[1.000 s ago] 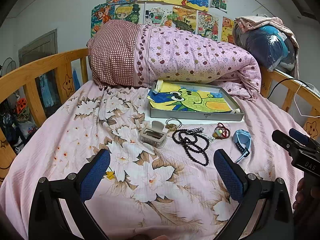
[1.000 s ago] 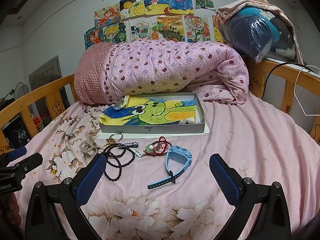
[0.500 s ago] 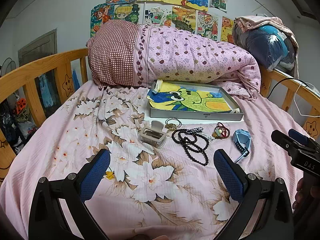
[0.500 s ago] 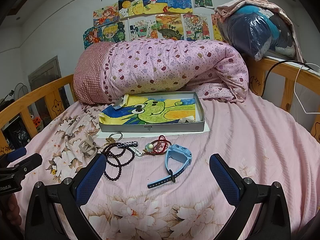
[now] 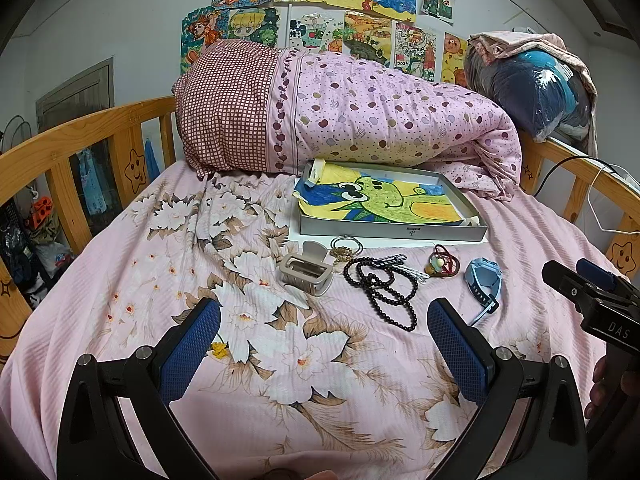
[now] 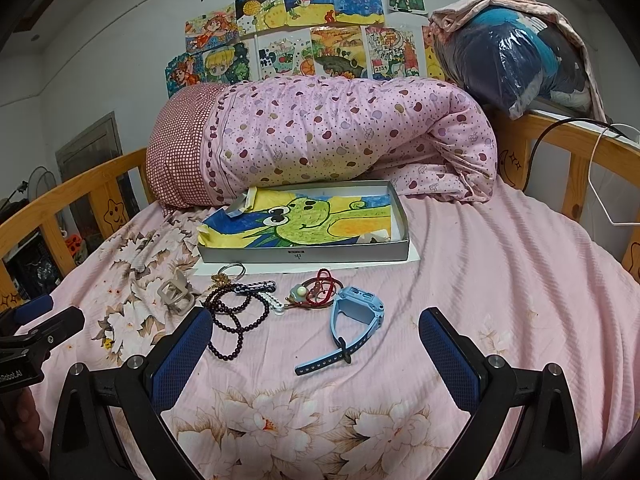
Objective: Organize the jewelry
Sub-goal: 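Move both tools forward toward the jewelry in front of the tray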
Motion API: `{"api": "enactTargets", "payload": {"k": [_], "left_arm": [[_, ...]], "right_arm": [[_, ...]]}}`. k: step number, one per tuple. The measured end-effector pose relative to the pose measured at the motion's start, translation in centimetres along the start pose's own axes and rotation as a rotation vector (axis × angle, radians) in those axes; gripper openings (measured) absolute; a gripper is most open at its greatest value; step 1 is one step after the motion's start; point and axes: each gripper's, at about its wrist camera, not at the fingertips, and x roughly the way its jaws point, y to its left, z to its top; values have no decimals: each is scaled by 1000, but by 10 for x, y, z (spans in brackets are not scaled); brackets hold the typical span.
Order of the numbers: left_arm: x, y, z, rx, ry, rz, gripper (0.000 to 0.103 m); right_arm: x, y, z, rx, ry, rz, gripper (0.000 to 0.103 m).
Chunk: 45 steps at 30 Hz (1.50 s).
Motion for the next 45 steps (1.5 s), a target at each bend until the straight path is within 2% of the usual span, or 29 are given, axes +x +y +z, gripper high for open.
{"api": "enactTargets", "payload": {"k": [9, 14, 24, 33, 37, 45], "left_arm": [[-2, 2, -1, -2, 3, 1, 101], [7, -4, -4, 1, 23, 20, 101], [34, -4, -8, 18, 147, 60, 101], [63, -10, 0, 30, 261, 18, 101], [77, -16, 4, 41, 299, -7, 101], [104, -24, 7, 40, 363, -95, 101]], "right_arm": [[2, 1, -2, -2, 23, -9, 103], [15, 0, -11, 6, 119, -43, 103], [37, -22, -2, 16, 271, -85, 103], [62, -48, 5, -17, 365, -103, 103], [74, -62, 9, -16, 375, -45, 103], [102, -69, 21, -57, 357, 130, 103]]}}
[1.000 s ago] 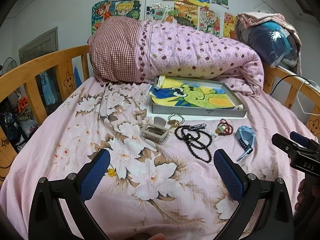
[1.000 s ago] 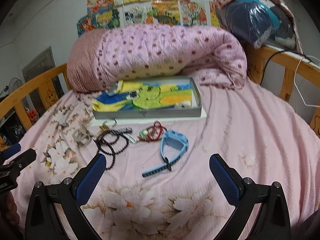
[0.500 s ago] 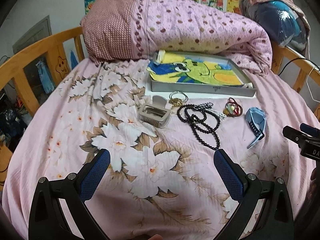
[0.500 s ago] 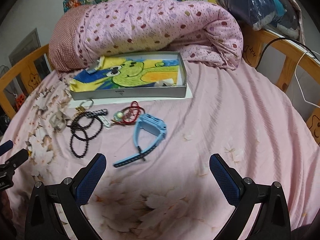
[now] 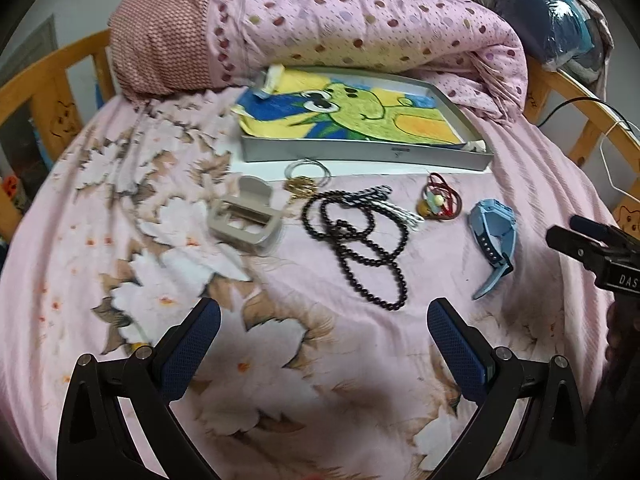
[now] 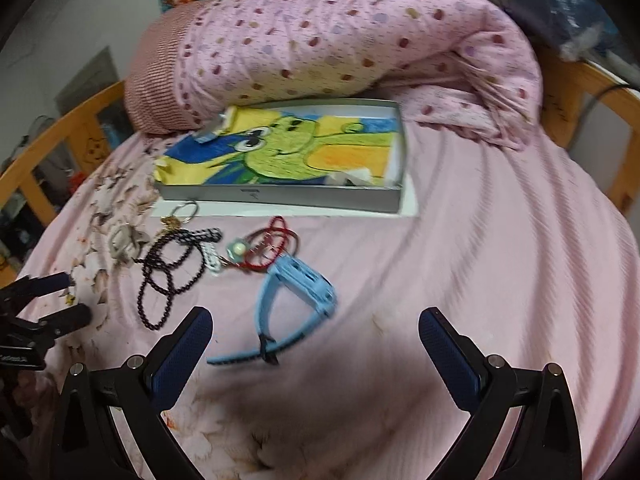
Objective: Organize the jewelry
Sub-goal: 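Move both tools forward toward the jewelry in front of the tray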
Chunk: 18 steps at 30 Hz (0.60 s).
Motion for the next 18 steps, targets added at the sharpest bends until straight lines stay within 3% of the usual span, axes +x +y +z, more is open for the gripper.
{"api": "enactTargets", "payload": {"k": [5, 18], "left_arm": [[16, -1, 10, -10, 22, -40, 101], [48, -6, 31, -6, 37, -33, 95]], "right_arm": [[13, 3, 5, -34, -5, 47, 103], [28, -9, 8, -31, 7, 21, 103]]}}
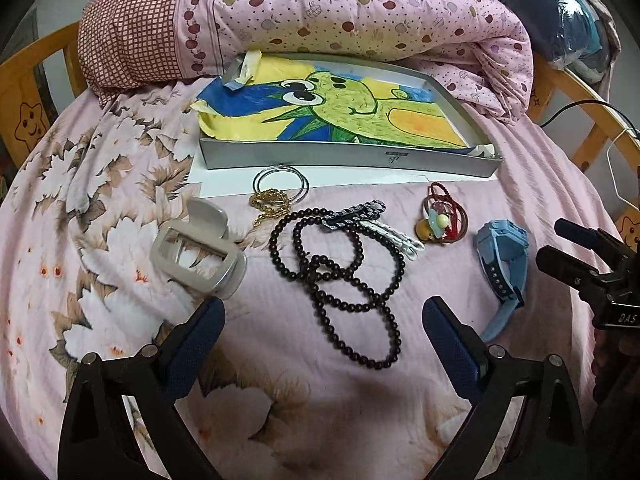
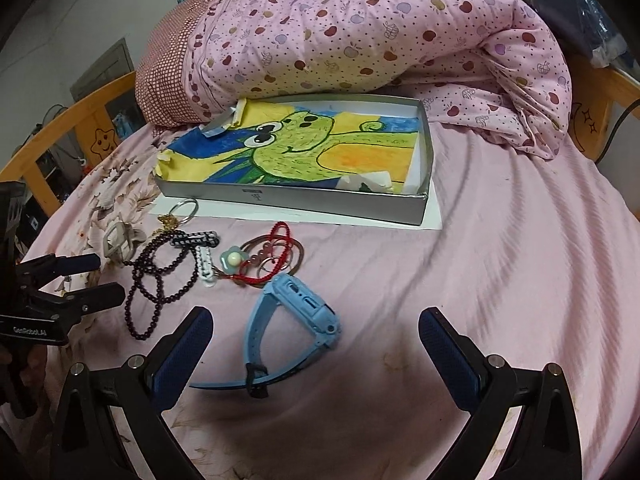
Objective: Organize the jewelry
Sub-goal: 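Move both tools forward toward the jewelry in front of the tray, then grasp the black bead bracelet with the left tool while the right tool grasps the blue watch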
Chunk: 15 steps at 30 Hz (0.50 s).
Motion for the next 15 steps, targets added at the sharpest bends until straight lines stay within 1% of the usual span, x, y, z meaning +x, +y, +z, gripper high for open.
{"api": "enactTargets", "payload": {"k": [3, 5, 8, 12, 14, 15], "left_arm": [[7, -1, 2, -3, 9, 3, 93], [11, -2, 4, -3, 18, 3, 87], [19, -3, 5, -7, 34, 7, 81], [29, -4, 6, -17, 61, 18, 77], [34, -4, 7, -20, 77, 35, 72], [36, -5, 7, -21, 83, 42, 71]], "right_arm": [[3, -3, 0, 7, 4, 3, 101], [4, -5, 1, 12, 6, -1, 100], [6, -7, 1, 14, 10, -8, 96], [11, -5, -1, 4, 24, -17, 92], [14, -6, -2, 2, 32, -21, 90], [15, -6, -2, 2, 34, -23, 87]]}}
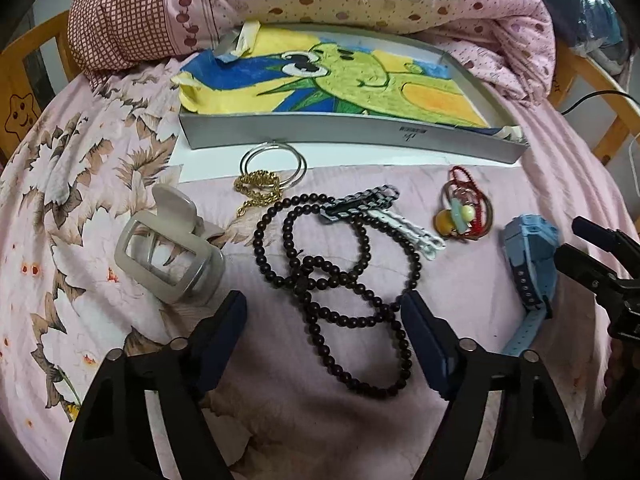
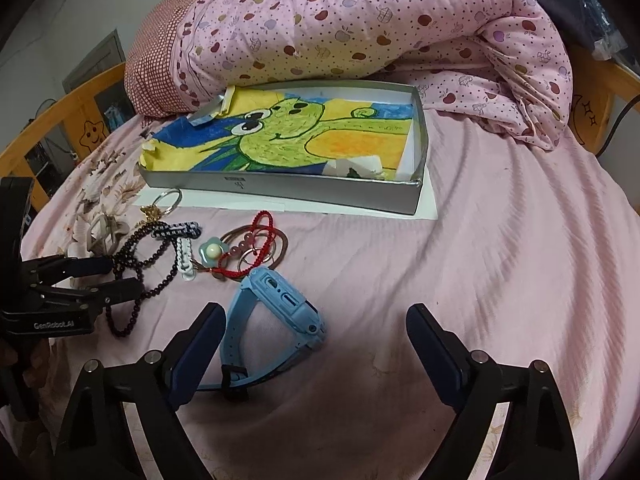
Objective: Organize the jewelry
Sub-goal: 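Grasp the black bead bracelet with the left tool while the right tool grasps the blue watch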
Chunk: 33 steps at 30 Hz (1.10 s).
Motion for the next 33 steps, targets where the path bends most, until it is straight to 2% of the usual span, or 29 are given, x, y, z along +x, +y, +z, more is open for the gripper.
{"api": "enactTargets", "payload": {"k": [6, 9, 11, 16, 18, 20, 22, 27, 31, 33], "left_arm": [[6, -3, 3, 2, 7, 37, 70], [8, -4, 2, -1, 12, 50, 68], [8, -4, 2, 0, 13, 61, 60], [7, -4, 2, -3, 31, 76, 49], [7, -4, 2, 1, 31, 90, 45], [6, -5, 2, 2, 29, 101, 38], [5, -6, 2, -1, 28, 101, 35], [3, -9, 0, 7, 23, 114, 21], [1, -11, 0, 13, 23, 121, 10], [0, -12, -1, 14, 26, 123, 10]], "right_arm": [[10, -5, -1, 25, 25, 4, 72], [16, -7, -1, 36, 40, 10, 68], [18, -7, -1, 39, 48, 17, 67], [23, -4, -3, 21, 56, 15, 61], [24, -2, -5, 12, 60, 10, 52], [25, 0, -5, 3, 63, 4, 49], [24, 2, -6, -3, 58, 7, 48], [25, 5, -7, -16, 57, 28, 29], [23, 7, -7, -17, 54, 30, 29], [22, 5, -7, -1, 53, 42, 28]]}}
